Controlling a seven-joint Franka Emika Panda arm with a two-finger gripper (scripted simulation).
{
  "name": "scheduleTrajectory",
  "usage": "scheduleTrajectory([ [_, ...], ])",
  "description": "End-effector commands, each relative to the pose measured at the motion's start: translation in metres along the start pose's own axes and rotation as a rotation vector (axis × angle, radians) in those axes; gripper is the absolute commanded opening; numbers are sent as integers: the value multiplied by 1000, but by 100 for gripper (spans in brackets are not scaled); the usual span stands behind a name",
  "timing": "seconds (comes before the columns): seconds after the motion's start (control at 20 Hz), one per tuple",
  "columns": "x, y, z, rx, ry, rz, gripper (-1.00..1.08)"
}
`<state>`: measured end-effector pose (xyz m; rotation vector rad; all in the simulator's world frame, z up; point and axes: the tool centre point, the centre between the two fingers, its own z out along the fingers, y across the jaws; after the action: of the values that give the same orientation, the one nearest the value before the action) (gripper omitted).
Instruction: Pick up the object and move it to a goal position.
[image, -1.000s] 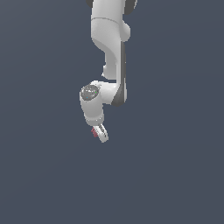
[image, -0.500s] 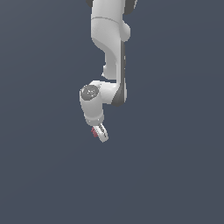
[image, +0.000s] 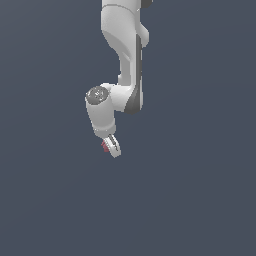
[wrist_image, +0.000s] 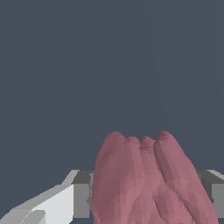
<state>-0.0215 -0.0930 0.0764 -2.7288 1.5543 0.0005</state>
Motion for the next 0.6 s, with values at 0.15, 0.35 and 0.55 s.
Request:
scheduleTrajectory([
  [0.15,8,13,-44,1,0,1,-100],
  [0.35,15,26,-86,1,-1,2,-100],
  [0.55,23,40,-134,0,0,3,-100],
])
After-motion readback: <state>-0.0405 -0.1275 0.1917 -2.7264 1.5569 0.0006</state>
